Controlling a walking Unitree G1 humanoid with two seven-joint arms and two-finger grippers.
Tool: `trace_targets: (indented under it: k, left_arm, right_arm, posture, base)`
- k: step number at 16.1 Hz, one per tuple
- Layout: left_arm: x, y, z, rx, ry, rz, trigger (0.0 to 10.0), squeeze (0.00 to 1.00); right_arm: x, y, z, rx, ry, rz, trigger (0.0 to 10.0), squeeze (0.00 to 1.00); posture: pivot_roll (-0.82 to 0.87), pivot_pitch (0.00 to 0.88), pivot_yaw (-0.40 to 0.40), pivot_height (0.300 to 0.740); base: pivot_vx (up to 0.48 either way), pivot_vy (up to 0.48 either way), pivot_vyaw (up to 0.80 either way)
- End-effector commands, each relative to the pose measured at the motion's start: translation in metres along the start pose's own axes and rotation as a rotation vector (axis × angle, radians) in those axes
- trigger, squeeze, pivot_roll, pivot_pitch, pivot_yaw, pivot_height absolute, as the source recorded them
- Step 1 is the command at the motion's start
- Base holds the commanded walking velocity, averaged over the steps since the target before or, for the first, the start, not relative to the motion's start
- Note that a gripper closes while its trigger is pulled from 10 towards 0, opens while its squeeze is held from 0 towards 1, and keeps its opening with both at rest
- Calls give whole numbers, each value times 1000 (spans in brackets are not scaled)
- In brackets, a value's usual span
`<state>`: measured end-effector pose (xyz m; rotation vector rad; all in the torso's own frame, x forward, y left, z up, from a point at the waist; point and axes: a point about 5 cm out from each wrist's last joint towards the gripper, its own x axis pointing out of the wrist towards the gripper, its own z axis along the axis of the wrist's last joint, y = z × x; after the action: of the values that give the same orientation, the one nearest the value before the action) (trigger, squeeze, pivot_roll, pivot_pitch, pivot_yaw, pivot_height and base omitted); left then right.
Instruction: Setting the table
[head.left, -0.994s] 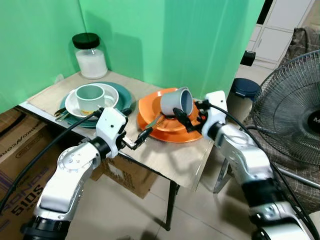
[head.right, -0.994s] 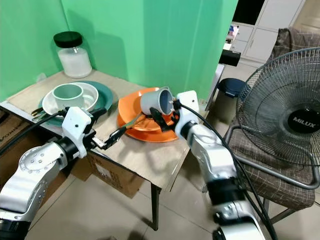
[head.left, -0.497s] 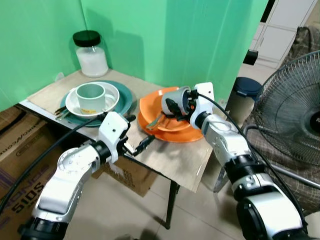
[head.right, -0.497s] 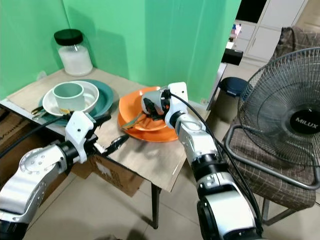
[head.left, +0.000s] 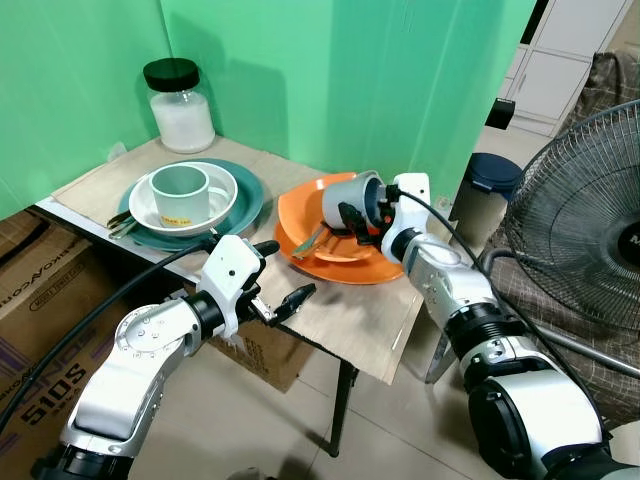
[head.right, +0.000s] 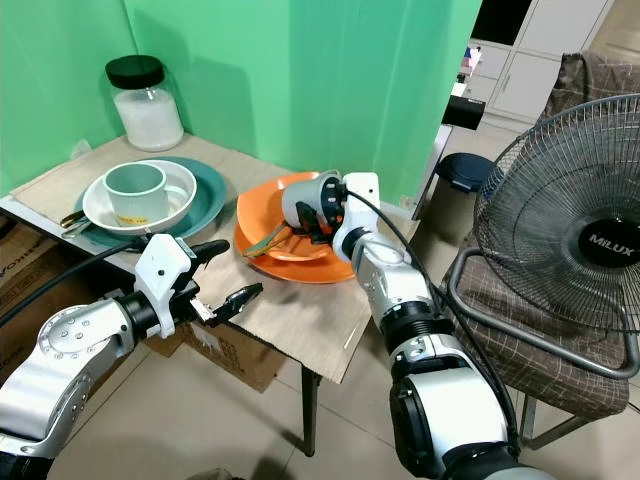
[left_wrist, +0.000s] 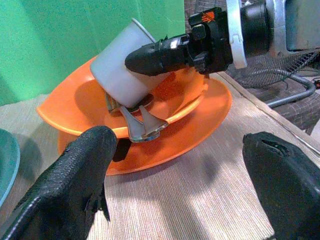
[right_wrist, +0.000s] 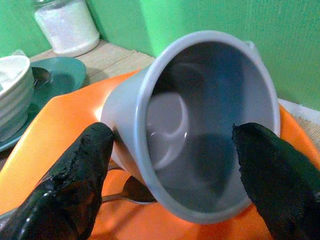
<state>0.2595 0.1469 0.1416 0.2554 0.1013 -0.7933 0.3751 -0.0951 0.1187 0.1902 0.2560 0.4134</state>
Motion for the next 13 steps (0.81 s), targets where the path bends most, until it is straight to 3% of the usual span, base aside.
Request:
trace_targets:
  k: [1, 13]
  left_arm:
    - [1, -2, 1, 10, 4, -13, 10000, 0]
    - [1, -2, 2, 23, 1, -21, 10000, 0]
  right_arm:
    - [2, 0, 7, 2, -22, 8, 0, 0]
    - [3, 2, 6, -49, -23, 49, 0, 0]
  posture:
    - [42, 11, -21, 740]
    - [44, 0, -19, 740]
  base:
    - [0, 0, 0]
    - [0, 0, 0]
